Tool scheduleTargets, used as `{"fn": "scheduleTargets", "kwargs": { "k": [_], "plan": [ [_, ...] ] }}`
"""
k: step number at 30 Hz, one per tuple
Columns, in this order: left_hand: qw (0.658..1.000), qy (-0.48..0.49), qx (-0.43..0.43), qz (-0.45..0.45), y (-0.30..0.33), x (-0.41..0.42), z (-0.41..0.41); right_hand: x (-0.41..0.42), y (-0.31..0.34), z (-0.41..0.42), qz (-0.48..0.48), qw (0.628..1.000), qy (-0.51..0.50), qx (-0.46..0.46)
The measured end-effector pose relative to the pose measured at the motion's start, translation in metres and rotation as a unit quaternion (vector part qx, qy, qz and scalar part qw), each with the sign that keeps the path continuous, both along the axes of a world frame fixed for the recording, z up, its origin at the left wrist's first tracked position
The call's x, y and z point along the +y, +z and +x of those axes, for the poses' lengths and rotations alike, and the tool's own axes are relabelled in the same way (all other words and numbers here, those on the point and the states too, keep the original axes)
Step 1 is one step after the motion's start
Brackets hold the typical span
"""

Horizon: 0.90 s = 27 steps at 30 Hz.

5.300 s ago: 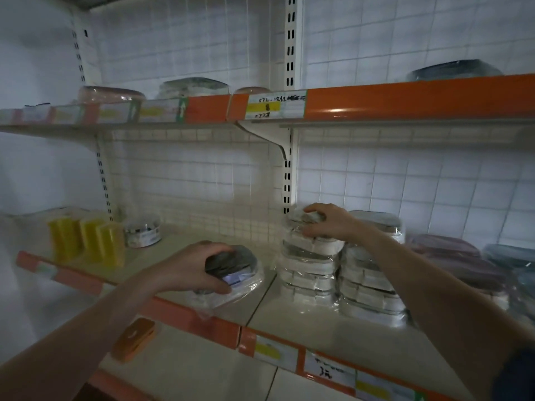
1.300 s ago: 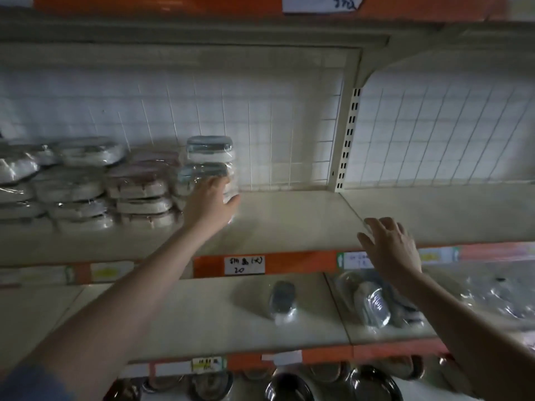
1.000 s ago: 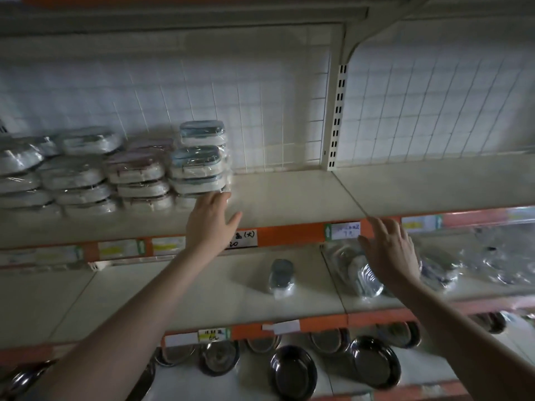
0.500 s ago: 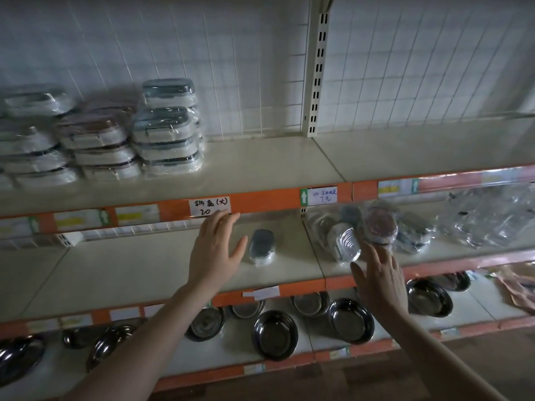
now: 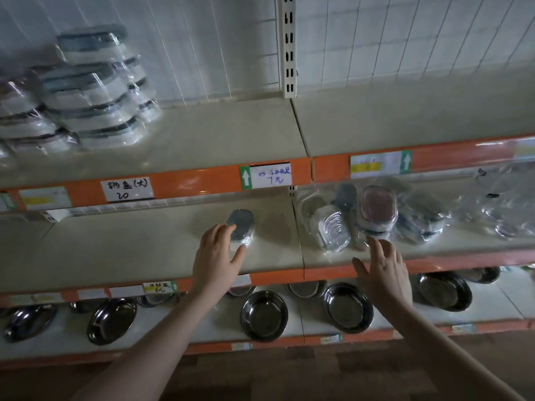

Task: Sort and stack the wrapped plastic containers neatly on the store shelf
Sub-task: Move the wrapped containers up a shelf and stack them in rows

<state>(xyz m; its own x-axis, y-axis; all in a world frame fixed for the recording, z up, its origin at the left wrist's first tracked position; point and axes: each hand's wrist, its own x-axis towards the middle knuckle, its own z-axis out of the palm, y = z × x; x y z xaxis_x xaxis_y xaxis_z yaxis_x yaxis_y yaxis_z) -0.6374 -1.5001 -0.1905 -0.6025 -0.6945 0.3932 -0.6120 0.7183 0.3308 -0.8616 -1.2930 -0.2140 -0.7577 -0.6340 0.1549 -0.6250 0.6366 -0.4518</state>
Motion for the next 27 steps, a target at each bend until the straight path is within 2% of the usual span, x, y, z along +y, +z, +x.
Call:
{"fn": "scheduleTargets", "kwargs": {
  "k": [8,16,21,27],
  "plan": [
    [1.000,0.029,0.008,0.007,-0.043,-0.022,-0.044,-0.026,-0.044,-0.039,0.020,0.999,0.032,-0.035],
    [0.995,0.075,0.009,0.067,-0.111,-0.090,-0.080,-0.086,-0.101,-0.059,-0.026,0.998,0.023,-0.048],
    [0.980,0.134,-0.059,0.132,-0.145,-0.124,-0.098,-0.111,-0.124,-0.063,-0.050,0.998,-0.003,-0.046],
    [0.960,0.179,-0.123,0.178,-0.163,-0.153,-0.102,-0.126,-0.131,-0.071,-0.057,0.998,-0.033,0.022]
  ]
}}
